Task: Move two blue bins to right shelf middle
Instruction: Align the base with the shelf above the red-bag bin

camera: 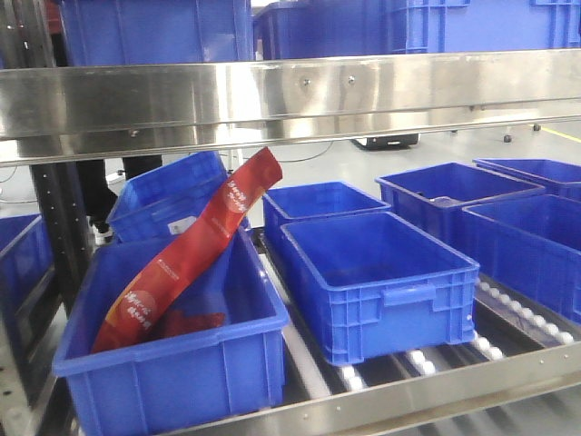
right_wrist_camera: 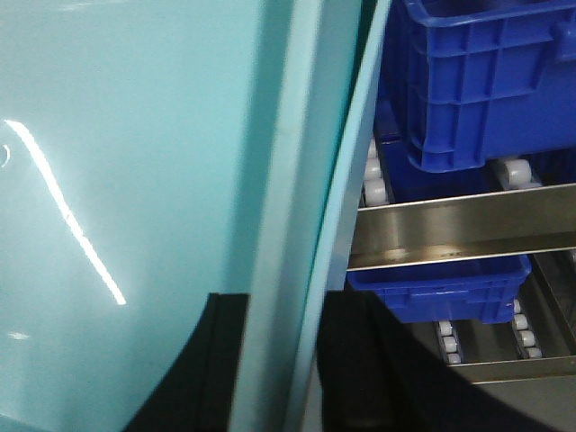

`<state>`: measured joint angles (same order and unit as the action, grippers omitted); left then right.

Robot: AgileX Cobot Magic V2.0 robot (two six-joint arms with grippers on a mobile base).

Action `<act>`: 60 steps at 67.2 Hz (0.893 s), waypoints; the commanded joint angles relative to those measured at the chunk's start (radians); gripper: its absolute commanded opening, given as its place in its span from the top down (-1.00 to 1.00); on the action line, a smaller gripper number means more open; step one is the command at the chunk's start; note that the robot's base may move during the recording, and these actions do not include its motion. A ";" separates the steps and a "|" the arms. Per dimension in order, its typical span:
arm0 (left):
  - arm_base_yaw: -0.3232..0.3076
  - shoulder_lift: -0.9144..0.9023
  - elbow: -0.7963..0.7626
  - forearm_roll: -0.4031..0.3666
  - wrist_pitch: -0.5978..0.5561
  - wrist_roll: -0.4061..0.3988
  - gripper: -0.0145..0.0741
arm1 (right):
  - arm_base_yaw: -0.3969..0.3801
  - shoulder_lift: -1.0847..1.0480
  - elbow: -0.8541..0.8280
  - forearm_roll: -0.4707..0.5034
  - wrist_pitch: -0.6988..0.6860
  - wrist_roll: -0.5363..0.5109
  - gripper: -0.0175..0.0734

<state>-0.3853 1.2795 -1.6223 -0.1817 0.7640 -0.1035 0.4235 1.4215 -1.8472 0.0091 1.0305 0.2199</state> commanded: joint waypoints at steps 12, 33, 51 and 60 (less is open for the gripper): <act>0.003 -0.024 -0.017 0.013 -0.058 0.040 0.92 | -0.013 -0.015 -0.016 -0.076 -0.075 -0.012 0.96; 0.003 -0.024 -0.017 0.013 -0.058 0.040 0.92 | -0.013 -0.015 -0.016 -0.076 -0.075 -0.012 0.96; 0.003 -0.024 -0.017 0.013 -0.058 0.040 0.92 | -0.013 -0.015 -0.016 -0.076 -0.075 -0.012 0.96; 0.003 -0.024 -0.017 0.013 -0.058 0.040 0.92 | -0.013 -0.015 -0.016 -0.076 -0.075 -0.012 0.96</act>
<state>-0.3853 1.2795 -1.6223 -0.1817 0.7640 -0.1035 0.4235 1.4215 -1.8472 0.0091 1.0305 0.2215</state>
